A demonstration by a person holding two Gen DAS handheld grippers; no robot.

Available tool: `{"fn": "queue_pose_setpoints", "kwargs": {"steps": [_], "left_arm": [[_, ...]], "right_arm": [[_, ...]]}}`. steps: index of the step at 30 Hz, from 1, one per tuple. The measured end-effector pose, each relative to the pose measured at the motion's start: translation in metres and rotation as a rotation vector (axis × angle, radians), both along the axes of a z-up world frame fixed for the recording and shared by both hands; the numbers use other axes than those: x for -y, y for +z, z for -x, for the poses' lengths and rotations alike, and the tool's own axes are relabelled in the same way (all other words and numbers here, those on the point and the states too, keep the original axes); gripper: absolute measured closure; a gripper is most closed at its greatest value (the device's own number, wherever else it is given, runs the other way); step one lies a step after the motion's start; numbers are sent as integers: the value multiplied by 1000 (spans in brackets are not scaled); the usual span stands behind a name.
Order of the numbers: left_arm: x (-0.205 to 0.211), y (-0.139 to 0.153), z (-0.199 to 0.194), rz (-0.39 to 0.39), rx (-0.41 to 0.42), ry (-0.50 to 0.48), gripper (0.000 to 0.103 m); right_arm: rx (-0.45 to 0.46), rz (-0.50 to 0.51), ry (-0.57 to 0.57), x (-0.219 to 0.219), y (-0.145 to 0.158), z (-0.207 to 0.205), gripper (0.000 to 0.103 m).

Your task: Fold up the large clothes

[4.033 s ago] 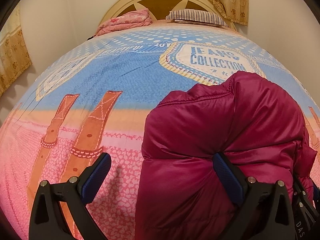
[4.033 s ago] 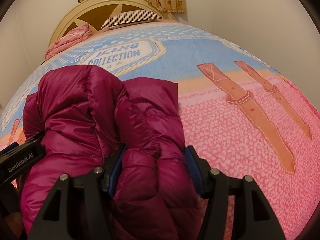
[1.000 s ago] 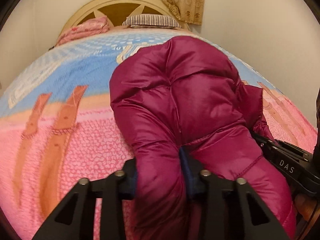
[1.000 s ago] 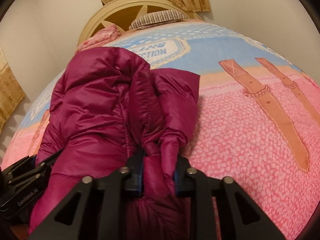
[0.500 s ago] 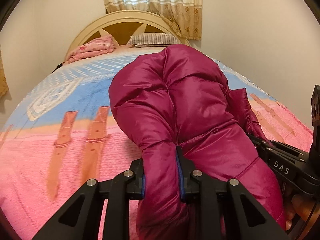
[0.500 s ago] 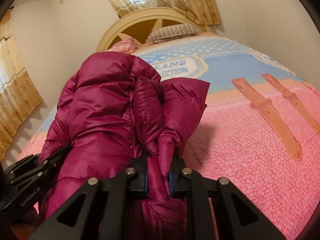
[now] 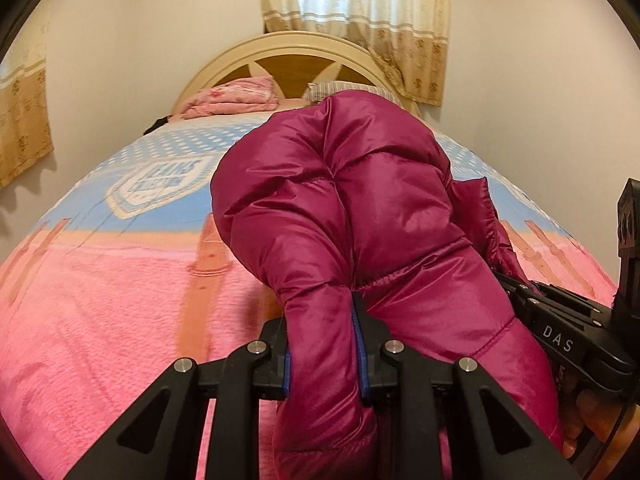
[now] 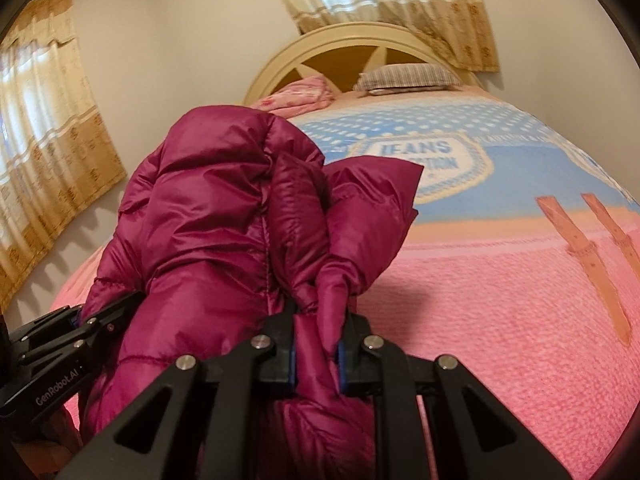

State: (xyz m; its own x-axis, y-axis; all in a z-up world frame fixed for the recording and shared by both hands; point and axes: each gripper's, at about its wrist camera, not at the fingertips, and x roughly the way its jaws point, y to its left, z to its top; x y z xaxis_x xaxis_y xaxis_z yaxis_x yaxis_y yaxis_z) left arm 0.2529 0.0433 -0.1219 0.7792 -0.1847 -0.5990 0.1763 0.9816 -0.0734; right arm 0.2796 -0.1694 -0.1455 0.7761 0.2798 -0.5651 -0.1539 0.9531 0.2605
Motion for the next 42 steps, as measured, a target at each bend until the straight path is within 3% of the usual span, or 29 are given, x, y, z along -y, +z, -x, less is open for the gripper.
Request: {"fn": "queue_pose_setpoints", "kwargs": {"steps": [18, 42], "left_arm": [[-82, 2, 14, 18, 7, 136, 79], [-137, -24, 15, 13, -57, 236, 79]], "right_arm": [[11, 31, 155, -77, 6, -17, 86], [-39, 71, 272, -146, -12, -32, 86]]}}
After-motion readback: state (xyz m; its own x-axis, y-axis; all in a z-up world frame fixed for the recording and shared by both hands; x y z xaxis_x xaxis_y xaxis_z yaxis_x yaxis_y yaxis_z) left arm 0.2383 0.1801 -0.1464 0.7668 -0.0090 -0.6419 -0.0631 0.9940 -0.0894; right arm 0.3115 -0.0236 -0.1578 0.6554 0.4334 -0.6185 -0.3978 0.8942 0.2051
